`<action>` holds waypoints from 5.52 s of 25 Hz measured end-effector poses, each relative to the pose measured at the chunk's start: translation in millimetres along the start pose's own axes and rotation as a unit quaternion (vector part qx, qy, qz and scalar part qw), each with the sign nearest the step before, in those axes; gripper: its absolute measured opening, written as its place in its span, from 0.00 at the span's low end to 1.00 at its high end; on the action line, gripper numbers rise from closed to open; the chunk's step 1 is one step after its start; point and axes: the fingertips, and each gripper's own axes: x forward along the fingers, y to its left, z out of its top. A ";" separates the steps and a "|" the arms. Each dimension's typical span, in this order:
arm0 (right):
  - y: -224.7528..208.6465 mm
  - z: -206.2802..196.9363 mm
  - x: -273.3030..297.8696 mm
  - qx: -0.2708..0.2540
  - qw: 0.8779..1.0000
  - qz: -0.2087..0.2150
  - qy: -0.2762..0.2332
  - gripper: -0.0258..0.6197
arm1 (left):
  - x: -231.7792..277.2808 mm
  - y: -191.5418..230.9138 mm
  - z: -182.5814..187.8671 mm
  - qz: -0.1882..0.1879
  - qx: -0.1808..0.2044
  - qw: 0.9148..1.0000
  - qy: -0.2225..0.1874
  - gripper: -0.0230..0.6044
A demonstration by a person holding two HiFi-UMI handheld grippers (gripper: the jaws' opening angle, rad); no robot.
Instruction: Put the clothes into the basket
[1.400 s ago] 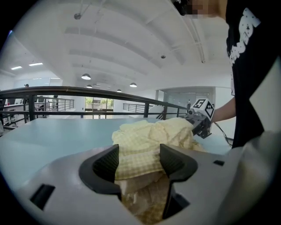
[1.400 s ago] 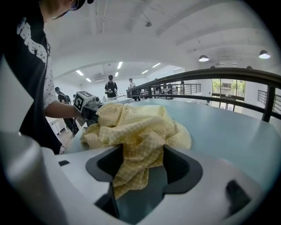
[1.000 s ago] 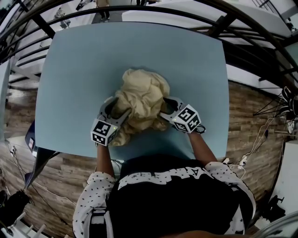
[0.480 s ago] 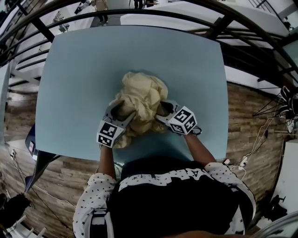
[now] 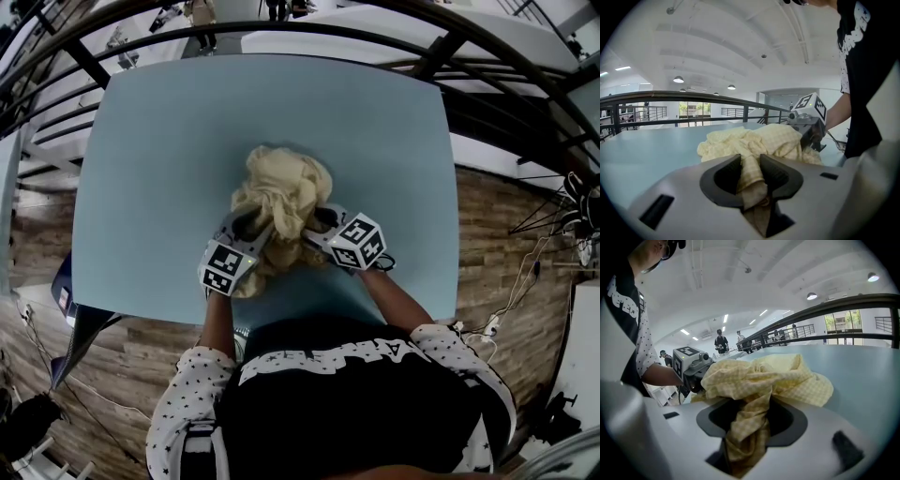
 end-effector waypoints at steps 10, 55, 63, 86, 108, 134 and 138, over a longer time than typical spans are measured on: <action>2.5 8.9 6.5 0.011 1.000 -0.003 -0.017 0.20 | 7.3 -1.2 5.2 0.007 0.003 1.000 0.000 0.13; 35.7 25.3 -113.9 -0.054 0.991 0.046 -0.115 0.17 | -4.4 -109.5 79.9 0.104 -0.034 0.991 -0.077 0.11; 39.5 -2.3 -152.4 -0.062 0.988 0.081 -0.115 0.17 | 4.9 -158.2 79.7 0.143 -0.029 0.986 -0.075 0.11; 118.6 -16.4 -188.4 -0.128 0.968 0.182 -0.118 0.17 | -60.9 -224.3 77.5 0.240 -0.057 0.964 -0.104 0.11; 333.7 -23.4 -125.9 -0.163 0.908 0.372 -0.107 0.17 | -277.6 -253.9 19.0 0.453 -0.068 0.882 -0.112 0.11; 535.3 -68.2 -92.0 -0.190 0.808 0.556 -0.050 0.17 | -462.5 -323.1 -49.4 0.638 -0.116 0.739 -0.186 0.10; 572.0 -55.3 -77.2 -0.198 0.805 0.556 -0.059 0.17 | -502.3 -315.4 -50.2 0.638 -0.102 0.741 -0.182 0.10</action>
